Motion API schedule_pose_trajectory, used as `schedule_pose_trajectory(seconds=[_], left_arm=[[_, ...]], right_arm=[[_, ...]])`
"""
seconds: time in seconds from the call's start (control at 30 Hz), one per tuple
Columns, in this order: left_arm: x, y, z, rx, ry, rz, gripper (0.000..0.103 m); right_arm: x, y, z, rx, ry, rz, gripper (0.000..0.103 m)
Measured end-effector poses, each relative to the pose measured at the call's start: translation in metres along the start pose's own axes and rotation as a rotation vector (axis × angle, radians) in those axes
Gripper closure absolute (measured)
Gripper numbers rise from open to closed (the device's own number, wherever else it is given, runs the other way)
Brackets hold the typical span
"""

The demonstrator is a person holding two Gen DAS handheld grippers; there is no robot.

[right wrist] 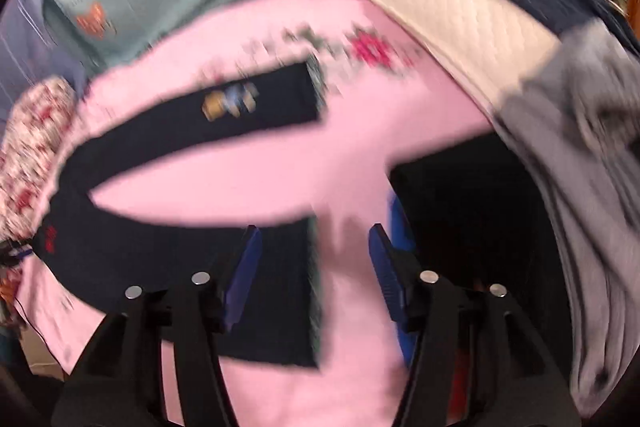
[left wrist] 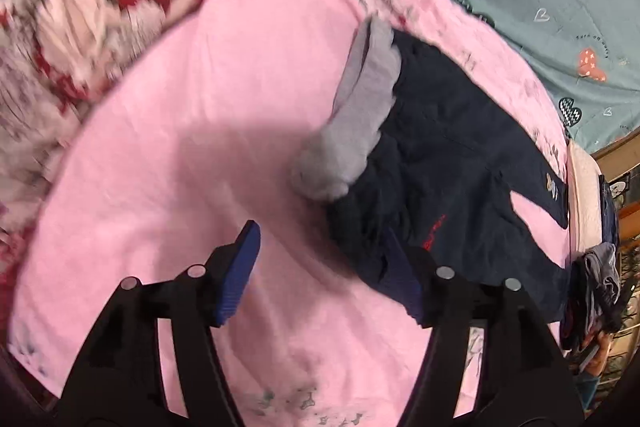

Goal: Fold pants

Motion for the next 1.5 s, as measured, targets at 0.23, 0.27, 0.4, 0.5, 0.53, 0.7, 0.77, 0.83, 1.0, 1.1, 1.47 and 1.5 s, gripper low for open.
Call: schedule_pose_trajectory(seconds=[0.23, 0.27, 0.4, 0.5, 0.53, 0.7, 0.77, 0.83, 1.0, 1.1, 1.47, 1.5], left_arm=[[0.018, -0.024, -0.044, -0.02, -0.085, -0.083, 0.016], [0.014, -0.029, -0.049, -0.013, -0.089, -0.09, 0.016], [-0.006, -0.04, -0.077, 0.06, -0.116, -0.09, 0.016], [-0.031, -0.048, -0.1, 0.111, -0.128, -0.103, 0.016], [-0.037, -0.049, -0.104, 0.117, -0.131, -0.117, 0.016], [-0.057, -0.057, -0.137, 0.119, -0.131, -0.091, 0.016], [-0.063, -0.063, -0.148, 0.07, -0.109, -0.037, 0.014], [-0.075, -0.067, -0.15, 0.025, -0.066, -0.022, 0.013], [-0.108, -0.047, -0.151, 0.034, -0.013, -0.037, 0.013], [-0.118, -0.033, -0.154, 0.077, -0.02, 0.048, 0.013], [-0.13, -0.046, -0.158, -0.019, -0.042, 0.149, 0.065], [-0.13, -0.05, -0.159, -0.031, -0.047, 0.156, 0.066]], right_arm=[[-0.108, 0.016, -0.073, -0.022, 0.01, 0.023, 0.045], [-0.118, 0.01, -0.072, -0.041, 0.014, 0.009, 0.045], [-0.16, 0.012, -0.081, -0.096, 0.099, -0.064, 0.045], [-0.162, 0.036, -0.075, 0.03, 0.078, -0.02, 0.085], [-0.159, 0.042, -0.076, 0.063, 0.082, 0.005, 0.094], [-0.133, 0.026, -0.096, 0.045, 0.0, 0.085, 0.095], [-0.128, 0.005, -0.106, -0.03, -0.008, 0.102, 0.094], [-0.126, 0.007, -0.104, -0.014, -0.005, 0.133, 0.093], [-0.084, 0.03, -0.103, 0.026, -0.179, 0.136, 0.049], [-0.071, 0.049, -0.107, 0.032, -0.161, -0.022, 0.045], [-0.147, 0.218, -0.085, 0.516, 0.079, -0.158, 0.035], [-0.157, 0.231, -0.084, 0.549, 0.096, -0.17, 0.035]])
Point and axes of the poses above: each gripper's, at about its wrist camera, not at the fingertips, and x roughly against the way its jaws point, y to its left, z to its underside, the point moved 1 cm from there along -x, roughly the way its jaws point, and after that the axes turned 9 degrees about -x, right-handed, at the moved point
